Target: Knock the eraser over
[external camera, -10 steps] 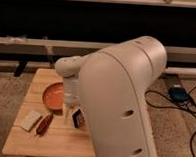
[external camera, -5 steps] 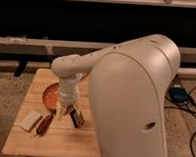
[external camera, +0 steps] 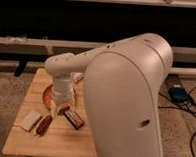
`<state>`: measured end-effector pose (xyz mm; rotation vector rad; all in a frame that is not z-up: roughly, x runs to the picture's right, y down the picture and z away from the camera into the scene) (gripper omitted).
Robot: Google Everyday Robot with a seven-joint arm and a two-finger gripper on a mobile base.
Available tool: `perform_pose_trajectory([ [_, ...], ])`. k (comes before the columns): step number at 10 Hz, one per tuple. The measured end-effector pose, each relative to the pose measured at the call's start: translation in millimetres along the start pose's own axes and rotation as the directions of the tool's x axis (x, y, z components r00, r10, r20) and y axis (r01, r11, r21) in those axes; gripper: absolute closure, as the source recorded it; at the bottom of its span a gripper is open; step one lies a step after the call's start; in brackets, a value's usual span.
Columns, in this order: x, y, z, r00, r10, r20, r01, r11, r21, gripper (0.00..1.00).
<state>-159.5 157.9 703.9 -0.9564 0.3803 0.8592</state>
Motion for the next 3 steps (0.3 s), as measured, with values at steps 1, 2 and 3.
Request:
perform_pose_trajectory([
  [1, -1.3, -0.3, -9.9, 0.999, -0.006, 0.033, 0.007, 1.000, -0.007, 0.34],
  [2, -1.3, -2.2, -9.6, 0.999, -0.004, 0.036, 0.004, 1.000, -0.007, 0.34],
  [3, -1.6, -0.9, -9.8, 0.999, -0.006, 0.036, 0.006, 1.000, -0.008, 0.34],
])
